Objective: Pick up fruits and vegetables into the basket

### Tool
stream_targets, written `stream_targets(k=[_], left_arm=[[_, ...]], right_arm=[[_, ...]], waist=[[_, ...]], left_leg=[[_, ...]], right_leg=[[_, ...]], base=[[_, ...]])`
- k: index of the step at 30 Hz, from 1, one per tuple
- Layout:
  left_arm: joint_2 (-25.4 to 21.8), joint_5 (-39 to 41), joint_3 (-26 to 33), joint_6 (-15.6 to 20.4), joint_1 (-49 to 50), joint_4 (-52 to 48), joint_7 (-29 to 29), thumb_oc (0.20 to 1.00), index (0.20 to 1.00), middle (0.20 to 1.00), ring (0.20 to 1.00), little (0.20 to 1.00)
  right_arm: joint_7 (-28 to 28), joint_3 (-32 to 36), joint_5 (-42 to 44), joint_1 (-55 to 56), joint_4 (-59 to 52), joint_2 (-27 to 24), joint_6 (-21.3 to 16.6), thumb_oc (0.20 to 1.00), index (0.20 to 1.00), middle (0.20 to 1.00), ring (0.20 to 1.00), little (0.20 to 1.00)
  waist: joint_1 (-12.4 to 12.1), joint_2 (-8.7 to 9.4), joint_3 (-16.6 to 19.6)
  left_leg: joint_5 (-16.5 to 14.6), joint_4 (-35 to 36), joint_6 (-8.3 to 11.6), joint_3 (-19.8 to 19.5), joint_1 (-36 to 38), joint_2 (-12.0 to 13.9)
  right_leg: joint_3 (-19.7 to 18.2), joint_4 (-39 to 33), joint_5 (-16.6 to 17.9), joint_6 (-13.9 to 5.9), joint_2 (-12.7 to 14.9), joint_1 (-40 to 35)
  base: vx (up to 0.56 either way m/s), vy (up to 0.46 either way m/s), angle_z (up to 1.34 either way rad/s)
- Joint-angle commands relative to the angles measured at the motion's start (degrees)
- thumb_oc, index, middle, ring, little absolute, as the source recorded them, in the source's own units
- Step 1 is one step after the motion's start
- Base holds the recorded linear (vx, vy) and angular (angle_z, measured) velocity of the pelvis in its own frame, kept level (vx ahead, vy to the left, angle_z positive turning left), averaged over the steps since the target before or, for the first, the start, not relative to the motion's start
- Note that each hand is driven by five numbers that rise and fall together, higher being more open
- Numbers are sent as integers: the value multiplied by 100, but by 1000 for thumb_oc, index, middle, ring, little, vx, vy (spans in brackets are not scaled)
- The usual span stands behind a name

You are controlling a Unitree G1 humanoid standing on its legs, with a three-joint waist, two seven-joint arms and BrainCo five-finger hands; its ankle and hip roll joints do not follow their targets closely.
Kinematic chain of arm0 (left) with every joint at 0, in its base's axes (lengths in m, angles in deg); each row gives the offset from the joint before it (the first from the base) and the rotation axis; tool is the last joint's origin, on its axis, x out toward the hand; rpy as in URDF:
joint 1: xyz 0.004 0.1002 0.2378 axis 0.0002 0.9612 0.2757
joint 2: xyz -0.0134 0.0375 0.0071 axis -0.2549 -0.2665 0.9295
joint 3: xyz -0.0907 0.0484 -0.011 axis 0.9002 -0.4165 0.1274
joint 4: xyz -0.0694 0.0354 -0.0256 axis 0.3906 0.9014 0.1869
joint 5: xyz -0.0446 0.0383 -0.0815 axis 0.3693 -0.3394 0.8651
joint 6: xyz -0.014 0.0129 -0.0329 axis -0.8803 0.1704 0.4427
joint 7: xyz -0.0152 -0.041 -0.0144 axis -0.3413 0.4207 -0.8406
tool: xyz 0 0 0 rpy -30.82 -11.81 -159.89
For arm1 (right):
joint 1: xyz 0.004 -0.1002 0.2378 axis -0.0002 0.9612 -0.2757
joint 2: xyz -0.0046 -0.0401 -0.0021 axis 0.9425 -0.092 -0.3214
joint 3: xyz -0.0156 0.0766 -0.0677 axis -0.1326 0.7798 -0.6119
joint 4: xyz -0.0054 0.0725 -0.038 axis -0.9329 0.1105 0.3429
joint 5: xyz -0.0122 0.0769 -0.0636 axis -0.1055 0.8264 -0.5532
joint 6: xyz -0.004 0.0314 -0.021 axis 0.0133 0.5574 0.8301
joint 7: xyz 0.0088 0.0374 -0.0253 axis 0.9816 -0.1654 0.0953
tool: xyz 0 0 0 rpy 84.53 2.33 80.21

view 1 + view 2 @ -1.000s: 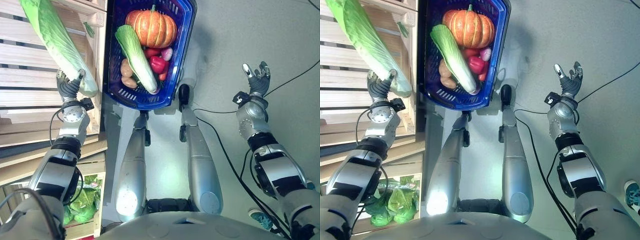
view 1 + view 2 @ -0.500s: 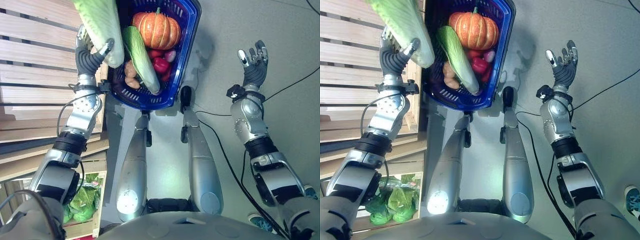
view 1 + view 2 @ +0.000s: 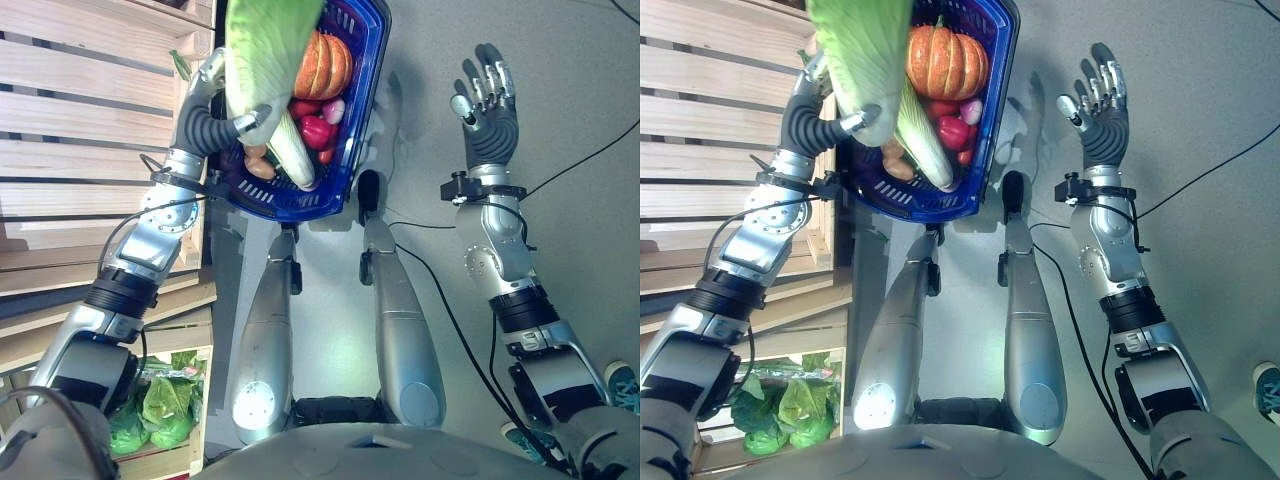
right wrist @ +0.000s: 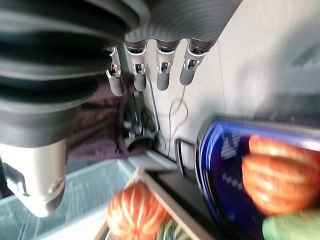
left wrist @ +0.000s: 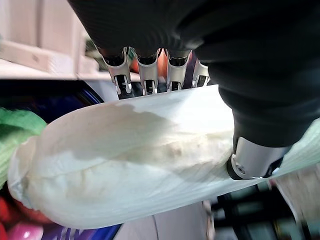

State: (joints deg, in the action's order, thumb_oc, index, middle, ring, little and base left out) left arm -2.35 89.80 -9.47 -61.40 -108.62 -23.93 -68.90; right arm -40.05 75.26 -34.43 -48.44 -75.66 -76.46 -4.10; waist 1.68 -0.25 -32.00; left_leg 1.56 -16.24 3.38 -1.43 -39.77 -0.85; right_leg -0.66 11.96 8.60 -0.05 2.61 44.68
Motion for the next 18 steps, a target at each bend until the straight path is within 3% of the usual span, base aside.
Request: stream_targets(k=[1,6,18], left_arm=[[-127,-163,-101,194,-99,-627,107,200,200,200,200,200],[-215,-361,-412,194,-274,-720,159,200,200,200,200,200],[-218,-489,-898,126,-629,-864,264,200,200,200,200,200]], right_arm=[[459,-228,273,217,-669,-205,-53,1000,1000,1000,1000,1000],[728,-472,627,103,-744,-325,174,1000,1000,1000,1000,1000],[717,-905,856,-172,-808,-405,251,1000,1000,1000,1000,1000]], waist=[[125,-280,220],[131,-257,220],[113,-229,220]], left_leg=[[286,578,-86,166,15,-164],[312,596,-88,186,-8,-143],[330,599,-85,196,-58,-106]], right_leg=[[367,504,-868,-356,-198,-360],[369,477,-832,-368,-212,-339],[356,464,-801,-391,-224,-296]], base=[[0,0,0],[0,0,0],[0,-1,0]])
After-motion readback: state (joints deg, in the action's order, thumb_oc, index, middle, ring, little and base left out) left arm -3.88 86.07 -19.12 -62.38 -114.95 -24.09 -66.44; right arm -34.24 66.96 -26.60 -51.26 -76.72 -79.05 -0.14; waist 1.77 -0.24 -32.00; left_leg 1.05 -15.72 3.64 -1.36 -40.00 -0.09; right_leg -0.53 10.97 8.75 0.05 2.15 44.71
